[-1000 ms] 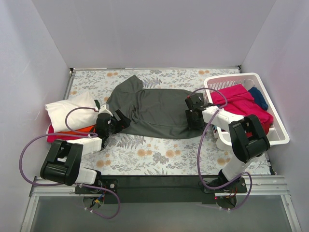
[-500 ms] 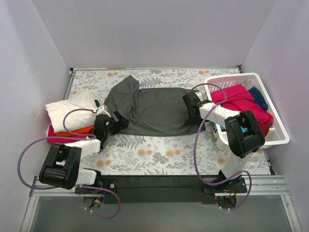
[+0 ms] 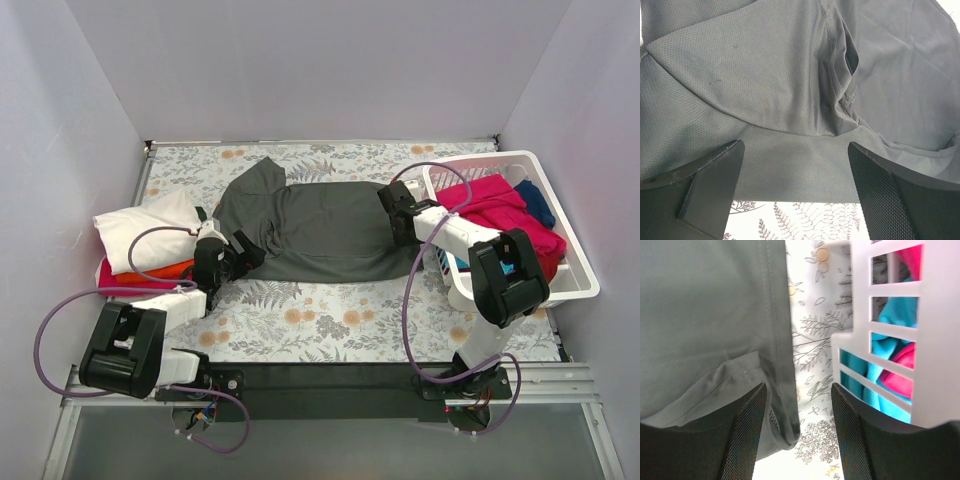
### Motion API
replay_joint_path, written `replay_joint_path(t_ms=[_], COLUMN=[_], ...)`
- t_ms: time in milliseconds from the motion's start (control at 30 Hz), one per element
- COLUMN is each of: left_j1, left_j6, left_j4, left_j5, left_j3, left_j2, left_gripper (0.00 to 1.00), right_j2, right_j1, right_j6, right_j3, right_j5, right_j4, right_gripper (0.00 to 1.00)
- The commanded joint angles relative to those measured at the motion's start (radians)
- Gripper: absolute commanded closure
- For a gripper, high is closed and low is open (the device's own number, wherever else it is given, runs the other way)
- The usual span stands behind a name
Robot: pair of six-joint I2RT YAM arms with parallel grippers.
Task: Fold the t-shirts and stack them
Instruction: Fold the tshirt
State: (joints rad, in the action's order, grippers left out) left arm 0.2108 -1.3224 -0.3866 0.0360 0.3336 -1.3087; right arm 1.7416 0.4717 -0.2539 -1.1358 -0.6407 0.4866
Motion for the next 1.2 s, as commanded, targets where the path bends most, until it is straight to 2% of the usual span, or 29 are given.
replay_joint_path(t_ms=[0, 167, 433, 833, 1167], left_j1=[-0.010, -0.008, -0.008, -0.008, -0.010], left_j6=[0.025, 0.031, 0.040, 0.045, 0.052], left_j4=[0.023, 0.049, 0.092, 0.117, 0.138], left_j5=[-0.008, 0.011, 0.016, -0.013, -0.056], left_j3=[-0.011, 0.018, 0.036, 0.013, 0.010], left_j2=[0.054, 0.104, 0.160, 0.186, 0.190], left_gripper=[0.22, 0.22, 0.22, 0.22, 0.21], right_j2=[-0.071, -0.154, -0.188, -0.094, -0.103], right_j1=[0.008, 0.024, 0.024, 0.022, 0.018], right_j6=[0.018, 0.015, -0.015, -0.005, -0.008], right_j3=[0.001, 0.091, 0.199, 0.176, 0.173], right_j5=[0.061, 0.226, 0.145, 0.042, -0.019], right_j4=[0.003, -0.039, -0.040, -0.037, -0.020], right_gripper=[0.51, 0.51, 0.54, 0.82, 0.84])
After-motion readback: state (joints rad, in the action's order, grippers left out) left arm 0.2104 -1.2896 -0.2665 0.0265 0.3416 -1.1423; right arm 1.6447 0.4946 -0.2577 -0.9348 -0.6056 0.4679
